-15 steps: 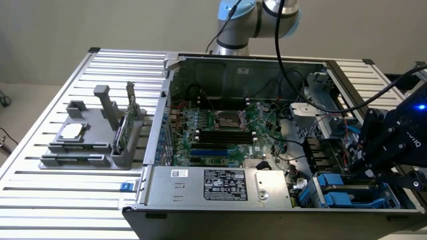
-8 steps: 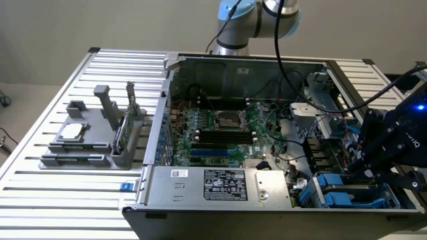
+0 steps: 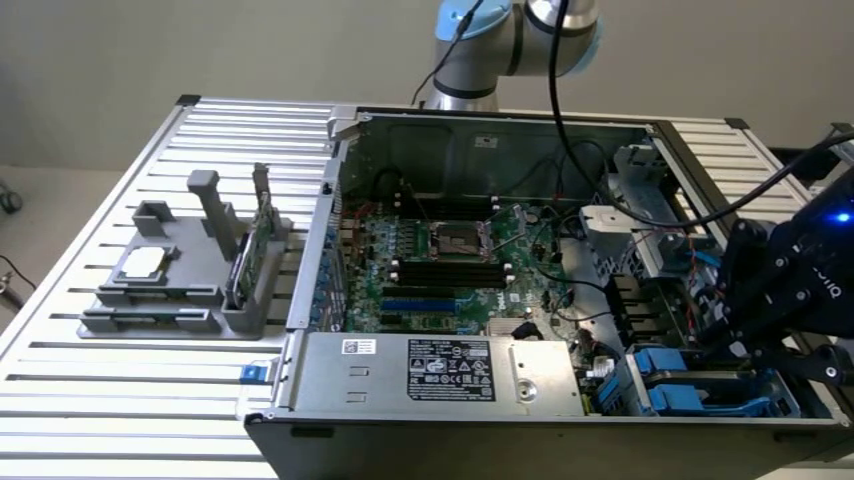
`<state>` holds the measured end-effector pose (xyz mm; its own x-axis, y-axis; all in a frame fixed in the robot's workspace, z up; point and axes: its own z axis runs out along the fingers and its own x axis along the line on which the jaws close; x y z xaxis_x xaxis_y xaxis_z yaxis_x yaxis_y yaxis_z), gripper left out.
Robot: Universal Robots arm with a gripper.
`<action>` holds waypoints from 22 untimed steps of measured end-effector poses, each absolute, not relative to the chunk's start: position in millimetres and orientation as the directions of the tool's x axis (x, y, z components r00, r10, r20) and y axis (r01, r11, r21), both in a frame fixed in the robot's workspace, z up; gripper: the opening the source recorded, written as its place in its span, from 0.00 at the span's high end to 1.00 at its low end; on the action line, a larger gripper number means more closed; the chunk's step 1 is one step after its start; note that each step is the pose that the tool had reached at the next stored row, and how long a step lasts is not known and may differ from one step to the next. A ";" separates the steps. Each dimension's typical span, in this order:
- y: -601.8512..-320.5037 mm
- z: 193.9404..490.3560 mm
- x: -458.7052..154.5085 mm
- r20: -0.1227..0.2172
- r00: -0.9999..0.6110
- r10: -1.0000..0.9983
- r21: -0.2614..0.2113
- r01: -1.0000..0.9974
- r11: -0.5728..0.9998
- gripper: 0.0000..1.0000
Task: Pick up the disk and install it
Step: 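Insert the second disk wire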
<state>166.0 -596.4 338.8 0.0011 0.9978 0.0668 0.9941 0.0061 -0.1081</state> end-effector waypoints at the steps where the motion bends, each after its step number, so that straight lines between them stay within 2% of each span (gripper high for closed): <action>1: -596.8 338.7 166.0 0.067 0.001 0.998 -0.108 0.994 0.006 0.84; 22: -600.1 342.7 166.0 0.085 0.001 0.996 -0.108 0.994 0.008 0.84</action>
